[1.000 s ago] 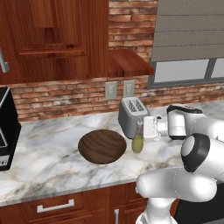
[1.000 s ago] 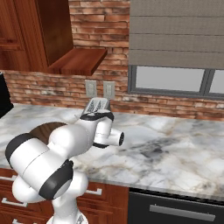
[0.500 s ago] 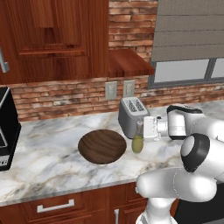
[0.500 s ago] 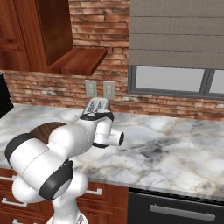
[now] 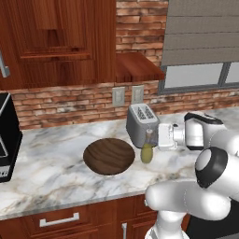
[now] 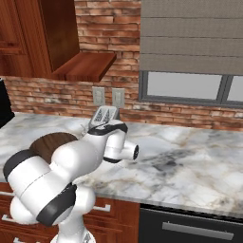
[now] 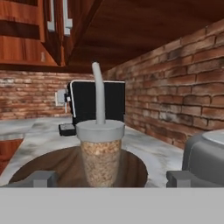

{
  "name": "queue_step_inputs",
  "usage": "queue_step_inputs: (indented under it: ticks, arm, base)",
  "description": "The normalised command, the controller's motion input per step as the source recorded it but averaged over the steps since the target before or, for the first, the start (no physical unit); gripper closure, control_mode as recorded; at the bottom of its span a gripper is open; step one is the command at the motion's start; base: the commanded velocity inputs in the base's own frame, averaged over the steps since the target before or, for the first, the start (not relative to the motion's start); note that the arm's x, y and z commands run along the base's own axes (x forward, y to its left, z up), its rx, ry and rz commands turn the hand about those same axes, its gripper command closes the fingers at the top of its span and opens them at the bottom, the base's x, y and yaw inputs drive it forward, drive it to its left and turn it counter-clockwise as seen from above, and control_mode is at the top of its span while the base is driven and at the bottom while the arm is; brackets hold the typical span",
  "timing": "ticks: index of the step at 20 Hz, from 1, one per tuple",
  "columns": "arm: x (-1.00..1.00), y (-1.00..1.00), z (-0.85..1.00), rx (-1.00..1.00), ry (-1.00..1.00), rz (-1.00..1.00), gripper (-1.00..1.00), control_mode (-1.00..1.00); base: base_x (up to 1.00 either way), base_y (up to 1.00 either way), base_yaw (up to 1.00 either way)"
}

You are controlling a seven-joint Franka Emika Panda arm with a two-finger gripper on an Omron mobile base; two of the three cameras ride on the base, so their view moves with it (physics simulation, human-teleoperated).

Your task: Retrieve the bottle and the shaker from the cabinet and place them next to the mixing bowl on the counter. Then add garlic from the fridge to the mixing bowl.

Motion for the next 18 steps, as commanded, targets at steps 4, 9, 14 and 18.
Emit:
queue_step_inputs:
  ticks: [4, 9, 14, 18]
  arm:
    - [-0.23, -0.29, 0.21, 0.00, 0.00, -0.04, -1.00, -1.00]
    - [-0.39, -0.34, 0.23, 0.00, 0.00, -0.04, -1.00, -1.00]
    - [-0.27, -0.23, 0.53, 0.00, 0.04, -0.05, -1.00, -1.00]
    - [-0.19, -0.05, 0.73, 0.00, 0.09, -0.05, -1.00, -1.00]
  base:
    - [0.00, 0.00, 0.00]
    - [0.00, 0.00, 0.00]
    - [0.00, 0.00, 0.00]
    - [0.00, 0.00, 0.00]
